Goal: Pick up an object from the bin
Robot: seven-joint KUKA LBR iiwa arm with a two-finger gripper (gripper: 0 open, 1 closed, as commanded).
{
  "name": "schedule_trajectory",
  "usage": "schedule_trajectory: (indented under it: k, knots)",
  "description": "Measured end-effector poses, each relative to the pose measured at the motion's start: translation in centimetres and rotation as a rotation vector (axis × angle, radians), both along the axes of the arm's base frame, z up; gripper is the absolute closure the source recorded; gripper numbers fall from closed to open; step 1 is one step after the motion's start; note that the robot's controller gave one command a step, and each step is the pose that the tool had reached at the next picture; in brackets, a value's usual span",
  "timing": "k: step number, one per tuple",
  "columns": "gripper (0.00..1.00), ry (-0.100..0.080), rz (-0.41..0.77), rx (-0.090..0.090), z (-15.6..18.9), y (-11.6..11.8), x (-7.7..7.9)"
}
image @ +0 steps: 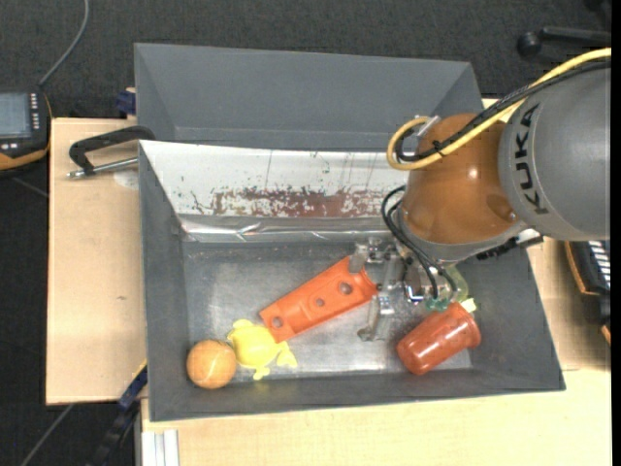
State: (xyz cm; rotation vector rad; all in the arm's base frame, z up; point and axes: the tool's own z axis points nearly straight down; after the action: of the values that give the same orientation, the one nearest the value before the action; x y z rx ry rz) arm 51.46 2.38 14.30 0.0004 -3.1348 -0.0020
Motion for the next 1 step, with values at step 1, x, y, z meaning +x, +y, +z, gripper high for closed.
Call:
schedule_trajectory:
  k: [1]
  knots:
    - [0.00, -0.007, -0.001, 0.000, 0.38, -0.01, 0.13]
